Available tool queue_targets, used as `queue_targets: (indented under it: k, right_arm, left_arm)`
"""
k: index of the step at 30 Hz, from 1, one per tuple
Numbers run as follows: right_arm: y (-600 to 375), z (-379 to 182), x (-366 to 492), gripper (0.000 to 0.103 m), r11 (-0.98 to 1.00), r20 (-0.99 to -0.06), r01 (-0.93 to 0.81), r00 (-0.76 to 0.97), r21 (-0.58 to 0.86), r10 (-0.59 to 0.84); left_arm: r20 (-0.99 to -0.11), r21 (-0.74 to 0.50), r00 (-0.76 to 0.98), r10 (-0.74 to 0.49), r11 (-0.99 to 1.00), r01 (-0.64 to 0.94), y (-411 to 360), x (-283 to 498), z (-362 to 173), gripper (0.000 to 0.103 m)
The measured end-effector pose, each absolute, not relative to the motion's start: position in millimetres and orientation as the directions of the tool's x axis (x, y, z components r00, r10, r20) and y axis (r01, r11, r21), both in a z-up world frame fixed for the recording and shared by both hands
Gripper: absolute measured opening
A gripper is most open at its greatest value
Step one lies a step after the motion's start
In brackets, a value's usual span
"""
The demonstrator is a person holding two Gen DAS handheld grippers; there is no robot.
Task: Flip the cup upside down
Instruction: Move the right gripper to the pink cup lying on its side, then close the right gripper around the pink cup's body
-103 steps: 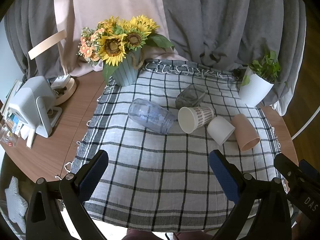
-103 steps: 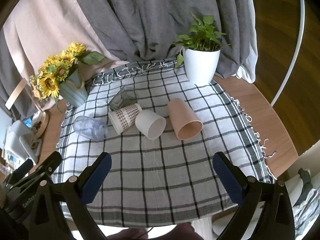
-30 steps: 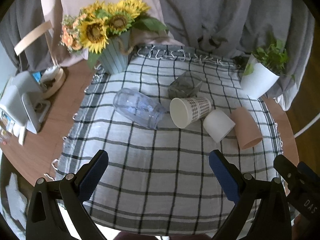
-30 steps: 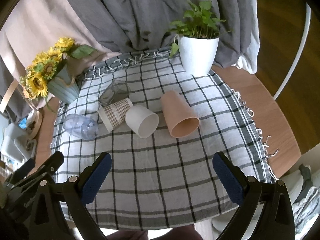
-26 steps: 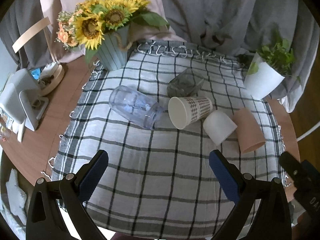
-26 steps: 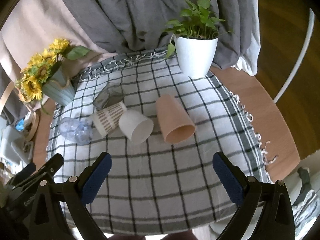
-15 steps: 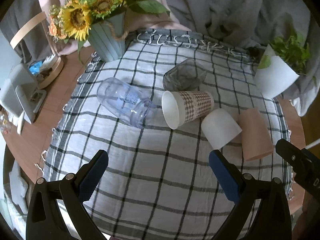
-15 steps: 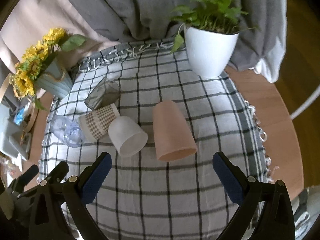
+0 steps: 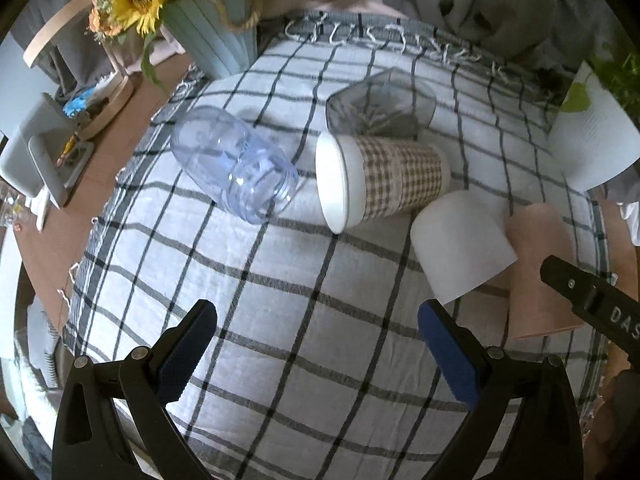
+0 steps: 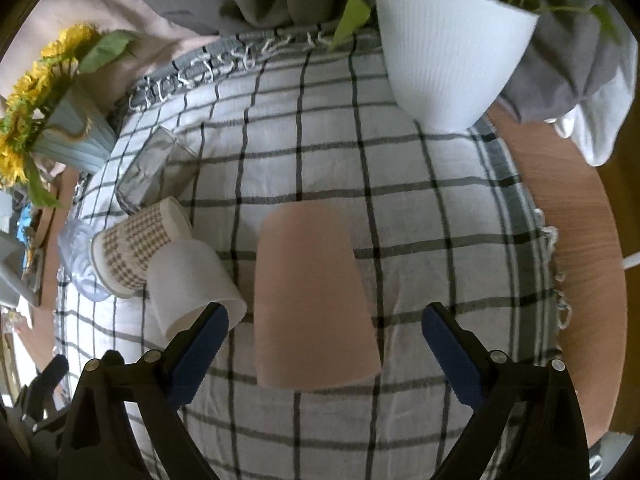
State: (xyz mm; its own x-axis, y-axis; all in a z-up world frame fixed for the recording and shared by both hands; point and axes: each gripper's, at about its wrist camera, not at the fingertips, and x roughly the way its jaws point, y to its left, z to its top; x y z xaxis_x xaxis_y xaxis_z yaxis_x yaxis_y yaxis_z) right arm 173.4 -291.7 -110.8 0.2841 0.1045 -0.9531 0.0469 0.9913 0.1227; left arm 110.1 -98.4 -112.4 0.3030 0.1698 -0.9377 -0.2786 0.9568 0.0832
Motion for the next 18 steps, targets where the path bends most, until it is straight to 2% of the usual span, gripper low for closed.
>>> queue_targets:
  k: [4,6,14,16,17,18]
  right_arm:
    - [-292.0,-126.7,179.4,0.094,0.990,-0.961,0.043,0.253,0.131,0.116]
    - [-290.6,-132.3,180.6,0.090,0.990,-0.963,0.041,0.239,0.137,0.123]
    - [-289.6,-148.4,184.9,0.088,0.983,-0.964,0.042,0.206,0.178,0.166]
    - [-290.5,-155.0,186.8,0.082,0.974,-0.960,0.049,0.188,0.222,0.209]
    - [-290.8,-156.7,185.5,0.074,0.969,-0.955,0.048,0.184,0.244,0.231]
    - [-290.3,-157.6,185.0,0.074,0.965,-0.953,0.050,0.177,0.257,0.245]
  left_arm:
    - [-0.939,0.106,0.286,0.190,0.952,-0.286,-99.2,111.3,-119.6,0.103]
    - [-0.940,0.116,0.277,0.199,0.950,-0.291,-97.7,112.6,-121.8,0.102]
    - [-0.941,0.124,0.267,0.207,0.947,-0.298,-94.7,114.8,-126.7,0.103]
    - [-0.942,0.116,0.270,0.200,0.947,-0.298,-93.7,114.1,-125.6,0.103]
    - [-0.941,0.114,0.274,0.200,0.947,-0.301,-93.1,113.7,-124.8,0.103]
    - [-0.939,0.117,0.276,0.205,0.945,-0.305,-92.2,113.1,-124.0,0.103]
